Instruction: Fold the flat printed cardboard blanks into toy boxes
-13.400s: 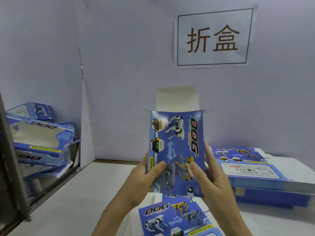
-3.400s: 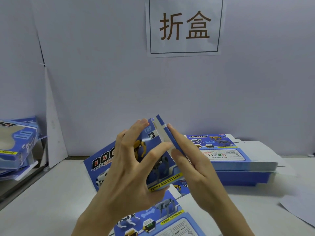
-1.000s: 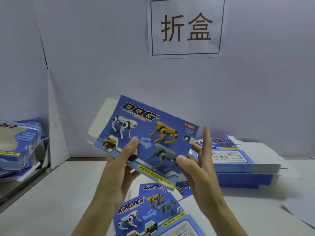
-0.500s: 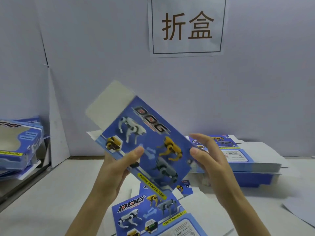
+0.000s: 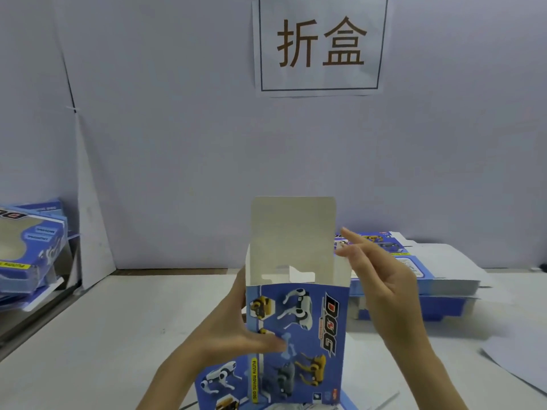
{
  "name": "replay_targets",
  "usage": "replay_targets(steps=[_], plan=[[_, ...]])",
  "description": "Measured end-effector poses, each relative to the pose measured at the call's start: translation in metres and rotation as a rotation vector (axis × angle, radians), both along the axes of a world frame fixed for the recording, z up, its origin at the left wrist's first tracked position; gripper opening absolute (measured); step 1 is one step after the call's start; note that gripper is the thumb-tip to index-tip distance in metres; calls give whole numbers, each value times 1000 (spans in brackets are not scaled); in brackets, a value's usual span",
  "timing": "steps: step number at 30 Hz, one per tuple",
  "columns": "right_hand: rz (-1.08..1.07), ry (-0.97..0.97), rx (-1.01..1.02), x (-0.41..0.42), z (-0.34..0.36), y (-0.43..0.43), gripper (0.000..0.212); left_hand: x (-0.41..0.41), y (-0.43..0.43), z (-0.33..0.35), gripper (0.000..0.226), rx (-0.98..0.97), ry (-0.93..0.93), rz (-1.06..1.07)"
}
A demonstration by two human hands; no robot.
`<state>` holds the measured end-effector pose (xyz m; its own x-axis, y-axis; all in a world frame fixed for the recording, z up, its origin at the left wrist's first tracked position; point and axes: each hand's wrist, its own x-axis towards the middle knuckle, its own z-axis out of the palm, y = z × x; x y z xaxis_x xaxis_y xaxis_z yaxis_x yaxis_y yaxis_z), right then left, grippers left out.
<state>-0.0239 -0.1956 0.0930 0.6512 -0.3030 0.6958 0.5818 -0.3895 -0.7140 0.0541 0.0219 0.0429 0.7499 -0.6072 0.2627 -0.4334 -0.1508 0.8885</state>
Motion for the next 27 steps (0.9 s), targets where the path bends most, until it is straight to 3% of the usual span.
replay_targets(steps=[5, 7, 11, 15, 18, 21, 23, 27], plan=[[172, 15, 340, 9, -13, 0, 25, -3, -2, 2, 96, -50, -38, -19], [130, -40, 370, 9, -15, 3, 12, -4, -3, 3, 97, -49, -49, -17], [83, -50, 410, 10, -22, 2, 8, -4, -3, 2, 97, -36, -47, 1], [27, -62, 486, 9, -37, 11, 20, -3, -4, -1, 95, -24, -43, 14], [30, -26, 500, 4, -55, 24, 16, -4, -6, 0, 95, -33, -44, 5], [65, 61, 482, 0, -72, 37, 36, -7, -8, -1, 94, -43, -58, -12], [85, 74, 489, -2, -71, 37, 35, -7, -9, -1, 95, -46, -46, -25], [28, 6, 312, -4, -49, 17, 26, -8, -4, 2, 105, -8, -25, -52]])
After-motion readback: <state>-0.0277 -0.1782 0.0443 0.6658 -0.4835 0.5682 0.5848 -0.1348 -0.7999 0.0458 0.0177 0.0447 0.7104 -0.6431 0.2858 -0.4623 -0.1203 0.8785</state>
